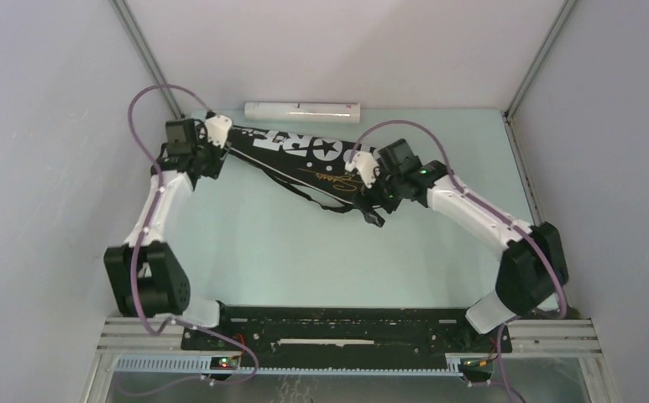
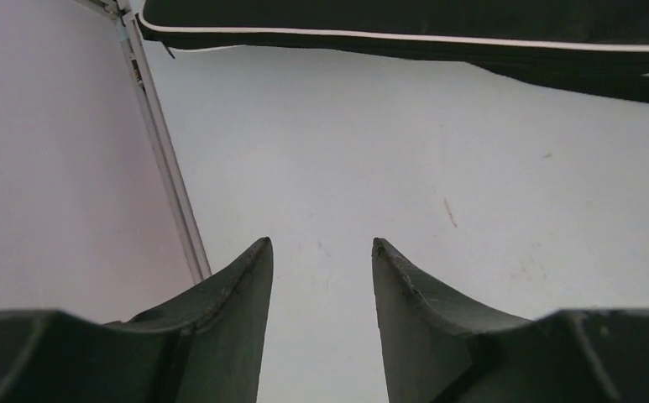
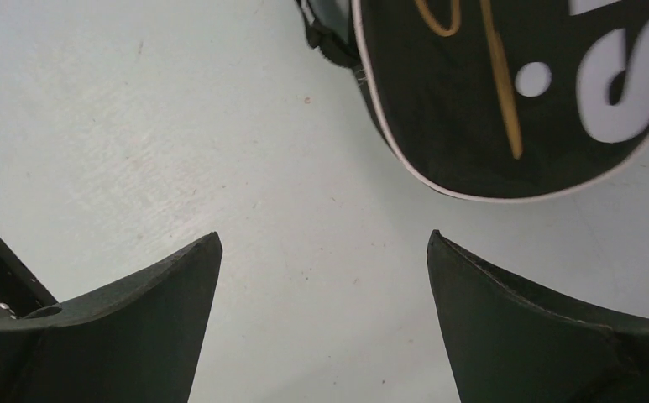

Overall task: Pack up the badminton gear
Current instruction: Move the racket bag to the center of the board, then reset both arms

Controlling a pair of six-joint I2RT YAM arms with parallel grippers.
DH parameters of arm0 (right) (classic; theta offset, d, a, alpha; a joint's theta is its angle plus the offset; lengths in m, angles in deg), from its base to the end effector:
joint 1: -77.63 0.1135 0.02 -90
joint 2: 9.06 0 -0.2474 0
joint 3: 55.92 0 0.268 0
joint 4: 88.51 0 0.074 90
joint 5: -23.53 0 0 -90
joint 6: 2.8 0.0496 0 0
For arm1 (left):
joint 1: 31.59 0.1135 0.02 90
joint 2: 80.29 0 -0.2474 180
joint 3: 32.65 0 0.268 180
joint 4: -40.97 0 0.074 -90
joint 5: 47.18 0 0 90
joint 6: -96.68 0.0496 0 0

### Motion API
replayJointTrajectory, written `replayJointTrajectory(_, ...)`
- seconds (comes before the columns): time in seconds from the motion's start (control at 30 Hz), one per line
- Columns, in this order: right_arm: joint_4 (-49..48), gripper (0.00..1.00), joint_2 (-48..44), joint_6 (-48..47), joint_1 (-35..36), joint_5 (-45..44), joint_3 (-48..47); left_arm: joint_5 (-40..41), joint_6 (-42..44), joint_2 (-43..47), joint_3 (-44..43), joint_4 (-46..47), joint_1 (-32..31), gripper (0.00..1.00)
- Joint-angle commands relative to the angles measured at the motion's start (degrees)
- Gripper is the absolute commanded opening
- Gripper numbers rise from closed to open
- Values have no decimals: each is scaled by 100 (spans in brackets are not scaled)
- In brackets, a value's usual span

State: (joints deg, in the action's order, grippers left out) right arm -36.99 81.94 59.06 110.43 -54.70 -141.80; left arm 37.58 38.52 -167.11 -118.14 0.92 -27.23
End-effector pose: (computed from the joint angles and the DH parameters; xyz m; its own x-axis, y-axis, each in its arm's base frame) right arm 0.2960 0.2028 0.2346 -0.3245 -0.7584 -0.5653 -0.8819 0.4587 -0.1091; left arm 0.3661 0.0234 0.2727 -0.5638 0.4839 -0.6693 0.3415 0.8745 0.3446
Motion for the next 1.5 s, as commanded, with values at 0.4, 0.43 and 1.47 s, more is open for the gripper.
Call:
replayJointTrajectory(0.4, -735, 100, -3247, 1994, -3412, 1924, 544, -934, -2320, 3336, 1764, 1433, 82, 100)
replayJointTrajectory(0.43, -731, 100, -3364, 2027, -3527, 1956, 592, -948, -2341, 3396, 1609, 1271, 82, 100)
replayJointTrajectory(1.47, -872, 100, -4715, 1579, -4290, 2048, 1431, -1118, -2418, 5128, 2676, 1921, 91, 100)
